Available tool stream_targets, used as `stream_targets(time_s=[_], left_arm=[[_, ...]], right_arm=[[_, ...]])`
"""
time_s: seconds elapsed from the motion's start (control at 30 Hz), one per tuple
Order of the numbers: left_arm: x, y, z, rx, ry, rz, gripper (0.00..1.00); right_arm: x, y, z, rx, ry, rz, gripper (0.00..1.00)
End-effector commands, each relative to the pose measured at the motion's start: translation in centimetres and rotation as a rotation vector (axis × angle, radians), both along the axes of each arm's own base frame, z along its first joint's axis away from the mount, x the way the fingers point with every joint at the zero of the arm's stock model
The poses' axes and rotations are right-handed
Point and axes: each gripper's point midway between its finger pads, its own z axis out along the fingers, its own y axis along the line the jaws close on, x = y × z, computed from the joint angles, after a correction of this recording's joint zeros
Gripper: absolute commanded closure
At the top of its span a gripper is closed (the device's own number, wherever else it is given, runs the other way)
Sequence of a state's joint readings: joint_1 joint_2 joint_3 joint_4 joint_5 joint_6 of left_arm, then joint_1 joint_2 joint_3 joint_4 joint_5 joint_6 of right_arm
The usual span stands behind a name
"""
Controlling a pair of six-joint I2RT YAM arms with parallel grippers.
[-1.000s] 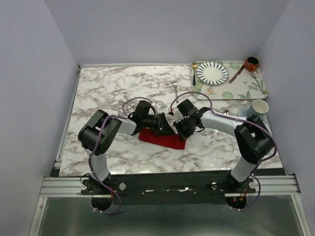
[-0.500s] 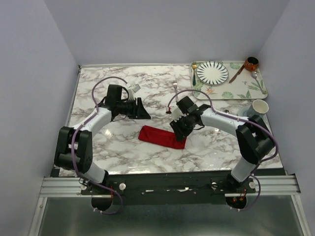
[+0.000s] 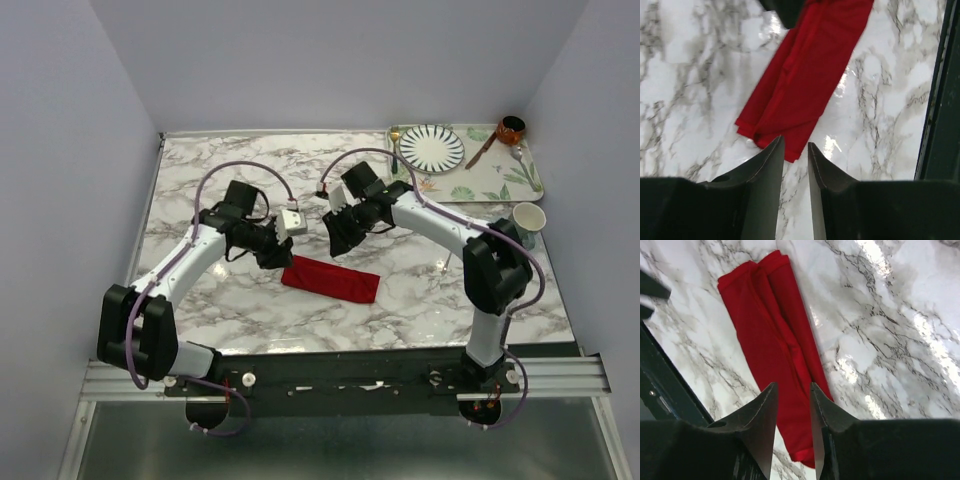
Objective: Fold the napkin into a case and place the utensils inside
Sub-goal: Smooth out the smaller rectangle-folded napkin at the center of the board.
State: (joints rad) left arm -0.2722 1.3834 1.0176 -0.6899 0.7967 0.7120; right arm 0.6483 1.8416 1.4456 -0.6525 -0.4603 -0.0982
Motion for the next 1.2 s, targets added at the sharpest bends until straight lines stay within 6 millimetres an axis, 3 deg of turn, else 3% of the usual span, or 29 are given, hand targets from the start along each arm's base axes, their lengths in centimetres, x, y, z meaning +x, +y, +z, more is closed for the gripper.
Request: stream_targets(time_s=[0.0, 0.43, 0.9, 1.17], left_arm=[[-2.8, -1.0, -3.5, 0.165, -0.128, -0.200, 0.66], [-2.3, -3.9, -7.5, 0.236, -0.157, -0.256, 0.73], [-0.9, -5.0, -9.8, 0.290, -0.115, -0.244, 0.76], [-0.6, -5.0, -10.8, 0.315, -0.092, -0.229, 0.76]], right_arm=[[0.3, 0.7, -3.6, -0.021, 0.142, -0.020, 0.62], [1.3, 2.9, -6.6, 0.014, 0.242, -0.034, 0.65], [-0.2, 3.0, -9.3, 0.014, 0.359, -0.034, 0.92], [-0.9, 3.3, -9.2, 0.034, 0.380, -0.007, 0.95]])
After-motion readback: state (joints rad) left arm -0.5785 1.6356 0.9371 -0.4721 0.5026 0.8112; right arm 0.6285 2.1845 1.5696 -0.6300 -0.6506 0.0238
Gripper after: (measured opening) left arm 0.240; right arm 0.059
